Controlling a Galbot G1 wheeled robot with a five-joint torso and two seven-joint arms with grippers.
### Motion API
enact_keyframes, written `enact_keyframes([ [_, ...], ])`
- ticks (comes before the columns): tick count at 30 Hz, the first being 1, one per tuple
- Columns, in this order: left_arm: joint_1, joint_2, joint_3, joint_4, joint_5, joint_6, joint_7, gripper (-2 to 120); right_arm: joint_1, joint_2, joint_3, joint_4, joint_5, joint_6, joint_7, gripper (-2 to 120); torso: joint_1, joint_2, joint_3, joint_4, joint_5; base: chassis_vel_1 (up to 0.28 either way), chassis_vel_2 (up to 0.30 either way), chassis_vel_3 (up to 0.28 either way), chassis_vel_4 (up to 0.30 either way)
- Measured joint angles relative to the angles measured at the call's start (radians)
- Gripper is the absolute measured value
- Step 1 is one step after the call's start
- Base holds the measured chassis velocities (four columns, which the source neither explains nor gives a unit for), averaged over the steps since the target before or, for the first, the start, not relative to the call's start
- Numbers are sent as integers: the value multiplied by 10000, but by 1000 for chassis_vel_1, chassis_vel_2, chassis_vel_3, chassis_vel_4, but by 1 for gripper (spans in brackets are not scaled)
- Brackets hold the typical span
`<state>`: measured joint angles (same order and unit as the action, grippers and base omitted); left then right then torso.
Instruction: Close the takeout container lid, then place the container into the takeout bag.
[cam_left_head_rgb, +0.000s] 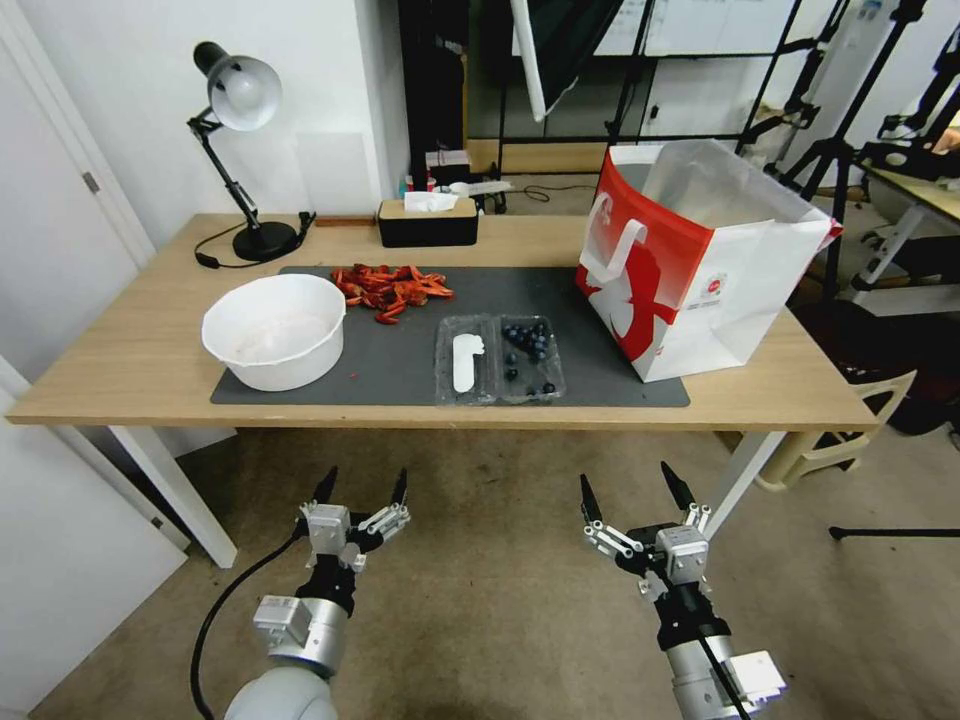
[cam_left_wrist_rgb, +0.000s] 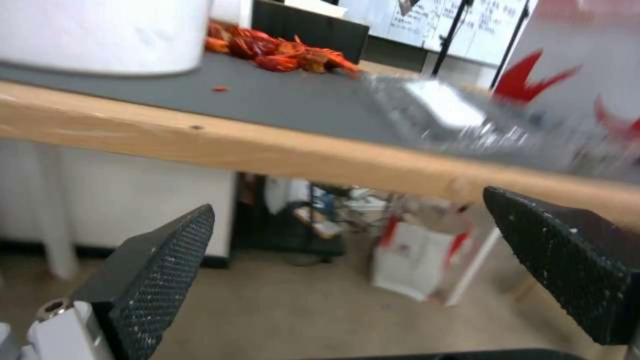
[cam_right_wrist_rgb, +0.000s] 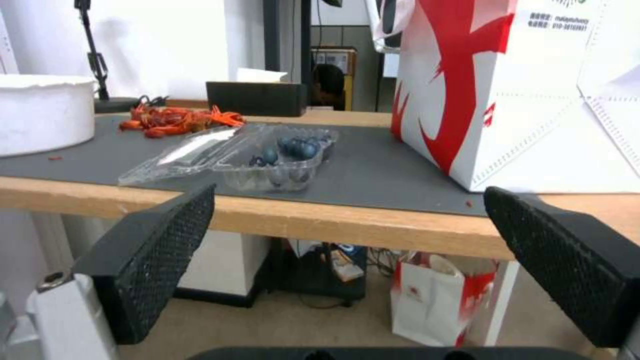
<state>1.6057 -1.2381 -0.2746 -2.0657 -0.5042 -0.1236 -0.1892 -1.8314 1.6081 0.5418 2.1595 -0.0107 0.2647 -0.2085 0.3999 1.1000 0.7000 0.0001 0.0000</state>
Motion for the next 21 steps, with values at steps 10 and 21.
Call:
enact_keyframes([
  [10,-1339,-99,425,-1926,-5127,2448,-2026,100,202,-135,-123,-139,83,-162,-3,100,1,0,0,3,3,0,0,0,0],
  [21,-3466,-610,1068,-1995,-9179,3344,-3942,100,168,-70,-155,-215,-50,-173,-28,100,1,-1,1,-2,-1,0,0,0,0],
])
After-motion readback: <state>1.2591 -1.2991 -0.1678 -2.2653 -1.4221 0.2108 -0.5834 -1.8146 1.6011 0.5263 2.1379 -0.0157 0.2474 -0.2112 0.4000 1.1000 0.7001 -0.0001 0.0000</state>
